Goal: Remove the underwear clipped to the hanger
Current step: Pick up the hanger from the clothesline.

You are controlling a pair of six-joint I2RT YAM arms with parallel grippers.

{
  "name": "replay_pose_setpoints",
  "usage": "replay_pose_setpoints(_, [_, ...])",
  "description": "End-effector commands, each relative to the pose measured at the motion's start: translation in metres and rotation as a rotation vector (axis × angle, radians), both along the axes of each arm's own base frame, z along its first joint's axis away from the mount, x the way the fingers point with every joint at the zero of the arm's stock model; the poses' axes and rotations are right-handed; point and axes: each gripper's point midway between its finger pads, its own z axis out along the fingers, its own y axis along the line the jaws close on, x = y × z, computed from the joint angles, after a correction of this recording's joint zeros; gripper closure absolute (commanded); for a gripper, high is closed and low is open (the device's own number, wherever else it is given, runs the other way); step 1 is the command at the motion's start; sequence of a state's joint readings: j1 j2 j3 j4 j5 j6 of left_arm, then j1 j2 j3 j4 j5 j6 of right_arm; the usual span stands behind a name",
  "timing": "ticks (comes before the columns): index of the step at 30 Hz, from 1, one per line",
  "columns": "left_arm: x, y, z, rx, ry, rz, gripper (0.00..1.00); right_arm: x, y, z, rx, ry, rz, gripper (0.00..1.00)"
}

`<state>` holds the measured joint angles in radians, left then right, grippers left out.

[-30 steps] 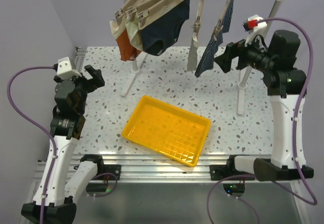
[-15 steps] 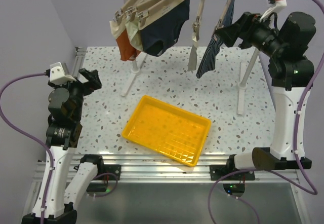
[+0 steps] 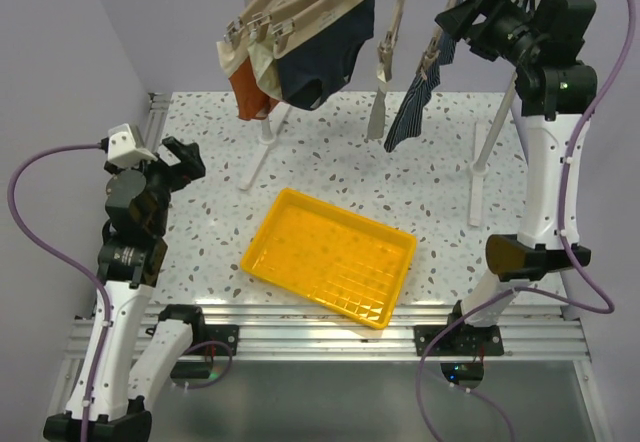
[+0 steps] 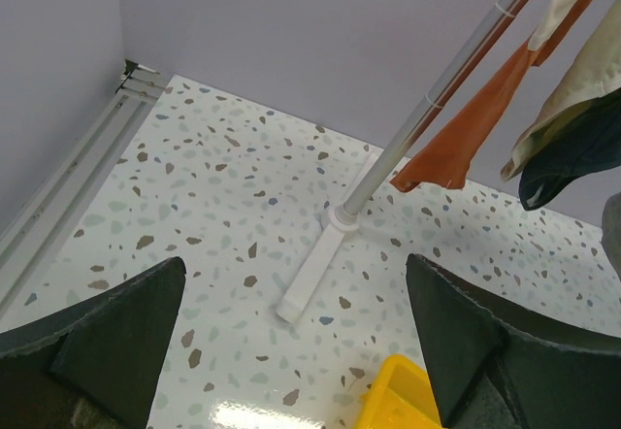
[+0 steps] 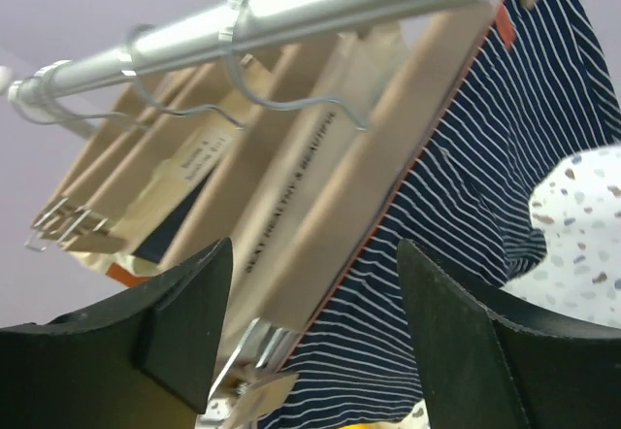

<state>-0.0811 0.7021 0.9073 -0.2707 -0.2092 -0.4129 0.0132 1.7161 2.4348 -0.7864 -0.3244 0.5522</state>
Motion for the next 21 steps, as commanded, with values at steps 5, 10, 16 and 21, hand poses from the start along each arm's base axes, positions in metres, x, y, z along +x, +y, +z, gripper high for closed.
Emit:
replay_pose_setpoints(5, [-0.006, 0.002, 0.004, -0.027, -0.034, 0.016, 0.00, 0.000, -0.006, 0.004, 0.012, 0.010, -0.064, 0.32])
replay_pose_setpoints(10, [-0.008, 0.003, 0.002, -0.028, -0.032, 0.022, 0.00, 0.006, 0.000, -0.002, -0.004, 0.017, -0.063, 0.33])
replay_pose_setpoints(16, [-0.010, 0.003, 0.002, -0.039, -0.038, 0.022, 0.00, 0.016, 0.008, -0.011, -0.049, 0.026, -0.074, 0.33])
replay_pose_setpoints(21, [-0.013, 0.003, 0.000, -0.048, -0.040, 0.027, 0.00, 0.021, 0.003, -0.021, -0.094, 0.045, -0.102, 0.39])
